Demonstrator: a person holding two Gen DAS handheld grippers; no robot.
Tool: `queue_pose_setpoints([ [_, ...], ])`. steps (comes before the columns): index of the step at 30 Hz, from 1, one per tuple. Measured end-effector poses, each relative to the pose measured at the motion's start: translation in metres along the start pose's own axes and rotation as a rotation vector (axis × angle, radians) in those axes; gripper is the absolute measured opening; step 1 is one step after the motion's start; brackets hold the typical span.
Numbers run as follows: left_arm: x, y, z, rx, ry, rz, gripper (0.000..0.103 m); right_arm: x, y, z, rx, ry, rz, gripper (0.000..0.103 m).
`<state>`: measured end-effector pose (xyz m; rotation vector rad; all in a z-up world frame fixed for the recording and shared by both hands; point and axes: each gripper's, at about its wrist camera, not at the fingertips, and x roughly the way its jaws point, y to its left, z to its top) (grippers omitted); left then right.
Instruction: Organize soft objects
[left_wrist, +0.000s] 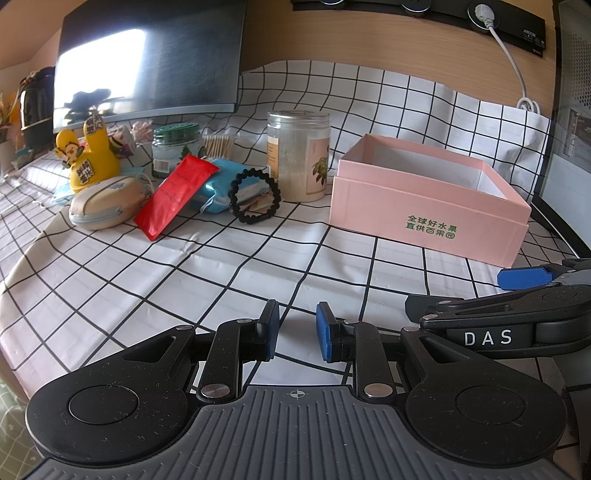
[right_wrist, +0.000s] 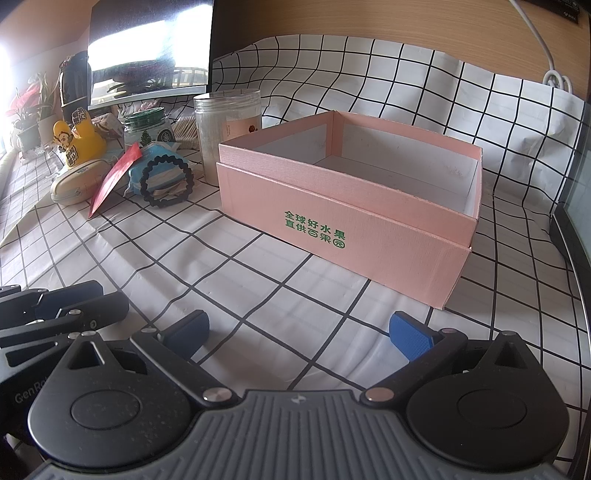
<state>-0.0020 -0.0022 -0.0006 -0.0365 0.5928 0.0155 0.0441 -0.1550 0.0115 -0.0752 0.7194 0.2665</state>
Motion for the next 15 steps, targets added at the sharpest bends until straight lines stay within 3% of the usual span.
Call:
queue_pose_setpoints([
  [15,-0.0012,0.0000,-0.0006,0.004,0.004,0.003,0.025,0.0014,0.0017,-0.0018,0.000,0.000,0.000,0.103],
])
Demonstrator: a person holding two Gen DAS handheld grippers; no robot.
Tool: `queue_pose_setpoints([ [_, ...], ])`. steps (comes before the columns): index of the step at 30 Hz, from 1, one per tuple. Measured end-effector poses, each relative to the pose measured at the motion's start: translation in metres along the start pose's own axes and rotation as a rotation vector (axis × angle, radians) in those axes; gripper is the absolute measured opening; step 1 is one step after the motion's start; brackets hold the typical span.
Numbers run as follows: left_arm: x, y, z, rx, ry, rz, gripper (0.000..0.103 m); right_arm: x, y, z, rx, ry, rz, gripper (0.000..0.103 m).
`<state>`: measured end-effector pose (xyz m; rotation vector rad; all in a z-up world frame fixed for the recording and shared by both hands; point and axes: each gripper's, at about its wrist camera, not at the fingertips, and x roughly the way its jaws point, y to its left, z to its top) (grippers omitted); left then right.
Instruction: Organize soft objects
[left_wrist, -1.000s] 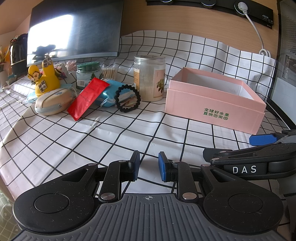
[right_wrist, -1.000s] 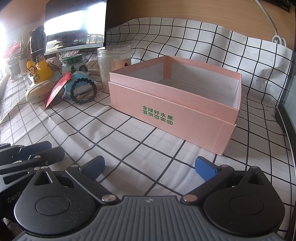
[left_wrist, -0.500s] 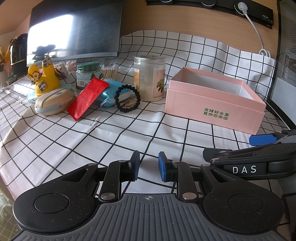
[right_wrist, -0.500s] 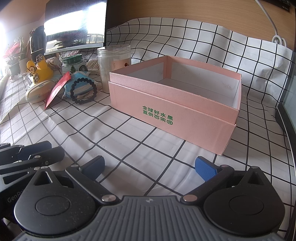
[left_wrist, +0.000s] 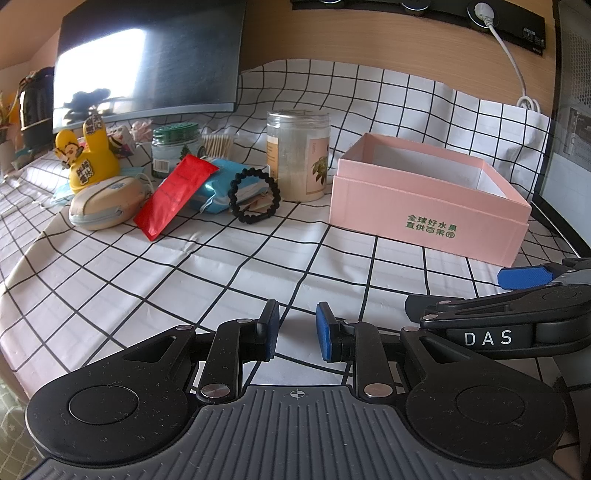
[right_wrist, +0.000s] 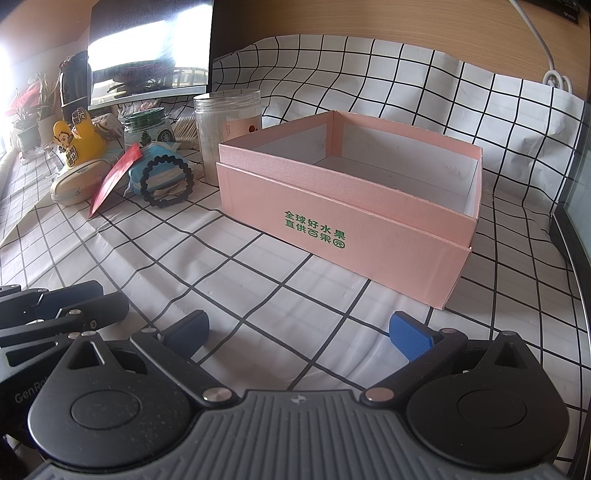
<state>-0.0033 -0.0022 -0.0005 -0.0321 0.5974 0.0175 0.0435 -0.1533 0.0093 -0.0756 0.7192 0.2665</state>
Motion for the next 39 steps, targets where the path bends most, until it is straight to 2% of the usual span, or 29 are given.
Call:
queue_pose_setpoints([
  [4,-0.001,0.000,0.002,0.003,0.008,-0.002,0.025,0.002,0.001,0.000,-0.002,0.010,0.004,0.103],
  [7,0.001,0.001,0.006,0.017,0.030,-0.009,0.025,0.006,-0.001,0.007,-0.005,0.067,0.011,0.103],
  [10,0.005,0.006,0.015,0.017,0.085,-0.040,0.024,0.012,0.000,0.018,-0.004,0.144,0.012,0.103],
  [12,0.008,0.015,0.023,0.002,0.134,-0.082,0.024,0.014,0.004,0.021,-0.003,0.166,0.000,0.103],
  [15,0.013,0.036,0.035,-0.050,0.206,-0.167,0.022,0.018,0.004,0.029,-0.027,0.225,0.027,0.103],
  [17,0.014,0.057,0.043,-0.105,0.233,-0.223,0.022,0.018,0.005,0.034,0.005,0.234,0.024,0.099],
  [19,0.010,0.080,0.054,-0.137,0.217,-0.247,0.022,0.014,0.012,0.040,0.034,0.214,0.040,0.097],
  [22,-0.001,0.118,0.077,-0.153,0.148,-0.227,0.022,0.008,0.035,0.057,0.023,0.149,0.047,0.097],
  [26,-0.014,0.191,0.119,-0.153,-0.003,-0.161,0.022,0.008,0.073,0.099,0.001,0.067,0.087,0.097],
  [29,-0.008,0.257,0.155,-0.118,-0.097,-0.127,0.022,0.017,0.110,0.134,-0.005,-0.003,0.079,0.097],
  [32,0.018,0.324,0.188,-0.172,-0.094,-0.124,0.022,0.030,0.146,0.167,0.030,-0.049,0.067,0.097],
  [35,0.052,0.386,0.214,-0.272,-0.032,-0.232,0.022,0.050,0.179,0.196,0.059,-0.047,0.103,0.097],
  [37,0.075,0.412,0.228,-0.254,-0.001,-0.296,0.022,0.062,0.201,0.214,0.053,-0.060,0.087,0.097],
  [39,0.096,0.420,0.243,-0.144,0.004,-0.317,0.022,0.068,0.216,0.225,0.054,-0.070,0.064,0.097],
])
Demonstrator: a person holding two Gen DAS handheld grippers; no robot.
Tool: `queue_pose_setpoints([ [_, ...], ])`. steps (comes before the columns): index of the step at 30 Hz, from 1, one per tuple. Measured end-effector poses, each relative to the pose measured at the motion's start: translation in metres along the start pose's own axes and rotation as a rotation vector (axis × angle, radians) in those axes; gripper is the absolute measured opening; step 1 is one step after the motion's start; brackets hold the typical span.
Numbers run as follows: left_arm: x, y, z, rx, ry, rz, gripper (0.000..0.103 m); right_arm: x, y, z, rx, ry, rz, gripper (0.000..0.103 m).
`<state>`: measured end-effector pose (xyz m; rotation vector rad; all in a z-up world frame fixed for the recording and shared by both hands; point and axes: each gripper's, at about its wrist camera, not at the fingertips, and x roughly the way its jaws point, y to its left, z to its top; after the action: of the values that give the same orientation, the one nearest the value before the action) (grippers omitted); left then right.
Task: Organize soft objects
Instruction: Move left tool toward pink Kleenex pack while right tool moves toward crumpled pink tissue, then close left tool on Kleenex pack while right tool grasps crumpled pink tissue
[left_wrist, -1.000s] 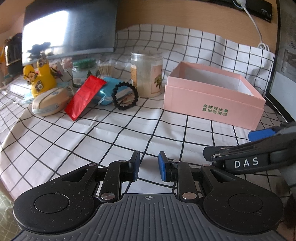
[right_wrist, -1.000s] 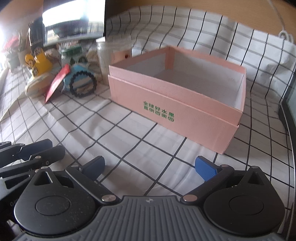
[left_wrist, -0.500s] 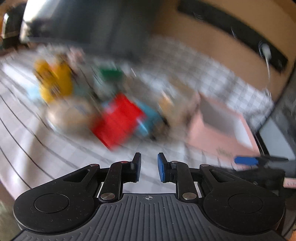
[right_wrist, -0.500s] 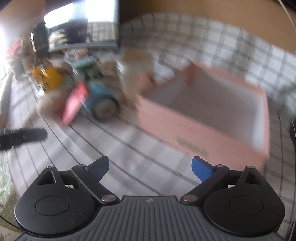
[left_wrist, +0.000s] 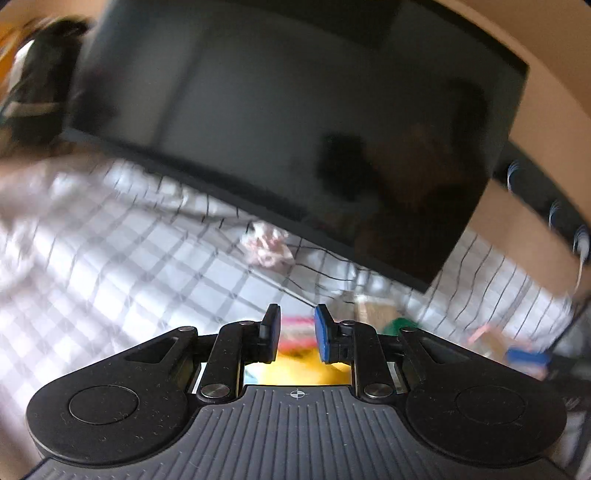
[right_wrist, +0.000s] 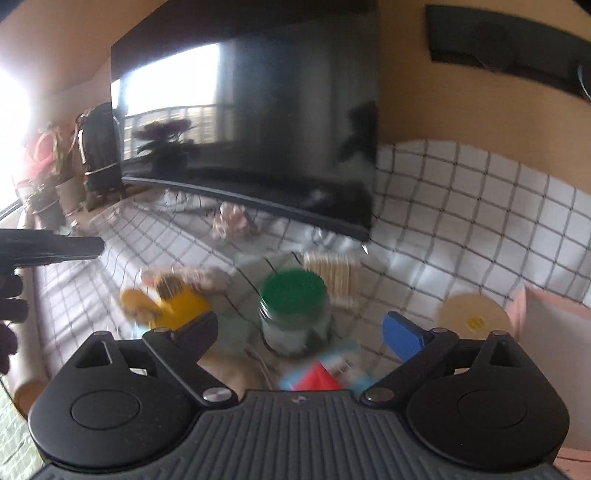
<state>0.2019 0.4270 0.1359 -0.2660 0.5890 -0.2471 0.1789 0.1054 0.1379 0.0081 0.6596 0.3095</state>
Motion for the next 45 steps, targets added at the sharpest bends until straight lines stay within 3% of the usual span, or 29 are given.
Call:
queue_pose_setpoints([
  [3,0.024,-0.013,0.014,0.314,0.093,-0.073,0.022,0.008,0.017,0.001,-0.013,0.021,-0.035,0.097],
  [6,0.041,-0.038,0.014,0.622,0.148,-0.082,0.023,0.010,0.018,-0.006,0.001,0.062,-0.098,0.097],
  [10,0.076,-0.054,0.009,0.791,0.298,-0.153,0.028,0.010,0.005,-0.015,0.063,0.107,-0.149,0.097],
  [13,0.096,-0.054,-0.004,0.876,0.355,-0.120,0.030,0.006,0.001,-0.020,0.064,0.115,-0.170,0.097],
  [18,0.115,-0.039,0.012,0.779,0.349,-0.062,0.047,0.002,0.001,-0.027,0.102,0.126,-0.198,0.097],
  [21,0.132,-0.028,0.021,0.727,0.339,-0.003,0.050,-0.001,0.008,-0.031,0.090,0.139,-0.197,0.097],
  [24,0.146,-0.021,0.027,0.664,0.362,-0.031,0.058,-0.002,0.014,-0.033,0.088,0.150,-0.191,0.097],
  [28,0.157,-0.015,0.038,0.587,0.363,-0.059,0.059,-0.004,0.023,-0.035,0.088,0.150,-0.176,0.097],
  [32,0.163,-0.019,0.043,0.612,0.368,-0.055,0.064,-0.003,0.030,-0.039,0.078,0.162,-0.172,0.097],
  [36,0.152,-0.030,0.048,0.740,0.341,-0.095,0.059,-0.002,0.036,-0.042,0.067,0.168,-0.173,0.097],
  [38,0.155,-0.031,0.047,0.786,0.369,-0.089,0.059,-0.001,0.035,-0.043,0.073,0.169,-0.170,0.097],
  [45,0.174,-0.020,0.046,0.713,0.475,-0.169,0.063,-0.002,0.034,-0.047,0.085,0.164,-0.165,0.097],
])
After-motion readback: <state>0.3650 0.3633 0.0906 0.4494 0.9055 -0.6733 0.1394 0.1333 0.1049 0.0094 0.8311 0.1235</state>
